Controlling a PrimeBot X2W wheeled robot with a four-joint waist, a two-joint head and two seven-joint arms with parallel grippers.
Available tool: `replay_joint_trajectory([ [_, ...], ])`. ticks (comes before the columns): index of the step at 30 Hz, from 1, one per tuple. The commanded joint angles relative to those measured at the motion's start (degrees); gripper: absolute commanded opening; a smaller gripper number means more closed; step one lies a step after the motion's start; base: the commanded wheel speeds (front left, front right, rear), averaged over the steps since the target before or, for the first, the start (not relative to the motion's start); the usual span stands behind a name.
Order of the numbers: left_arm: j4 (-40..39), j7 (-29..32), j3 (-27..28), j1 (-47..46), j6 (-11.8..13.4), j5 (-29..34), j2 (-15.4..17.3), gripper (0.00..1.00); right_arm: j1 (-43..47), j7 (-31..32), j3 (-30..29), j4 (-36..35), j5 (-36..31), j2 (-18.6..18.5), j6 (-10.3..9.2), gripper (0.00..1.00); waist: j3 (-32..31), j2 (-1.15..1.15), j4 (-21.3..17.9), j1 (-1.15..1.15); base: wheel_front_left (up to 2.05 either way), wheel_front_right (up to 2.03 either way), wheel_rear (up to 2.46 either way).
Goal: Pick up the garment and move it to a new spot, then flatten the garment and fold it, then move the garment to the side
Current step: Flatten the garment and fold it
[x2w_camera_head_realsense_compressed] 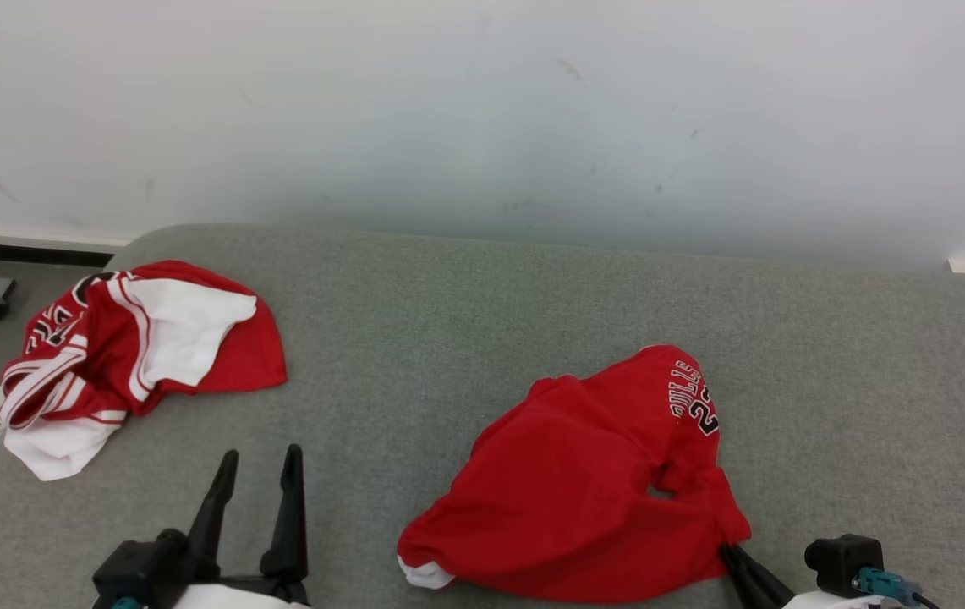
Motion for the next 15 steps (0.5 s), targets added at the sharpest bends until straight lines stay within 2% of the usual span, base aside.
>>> replay_joint_trajectory([
  [1,0.0,0.0,0.2,-0.4,-0.2,0.4,0.2,1.00,-0.8,-0.7,0.6,0.4,0.6,-0.3,-0.11,0.00,0.1,0.00,-0.1,0.00,0.00,0.00,0.00],
  [8,-0.4,0.0,0.5,0.1,0.3,0.3,0.2,1.00,-1.4,-3.4,2.2,-2.5,4.6,-2.8,-0.10,0.00,-0.3,0.00,-1.4,0.00,0.00,0.00,0.00],
  [15,-0.7,0.0,0.3,1.0,0.6,-0.5,0.2,1.00,0.4,2.1,0.8,-14.3,9.3,-9.8,-0.10,0.00,-1.2,0.00,-2.9,0.00,0.00,0.00,0.00],
])
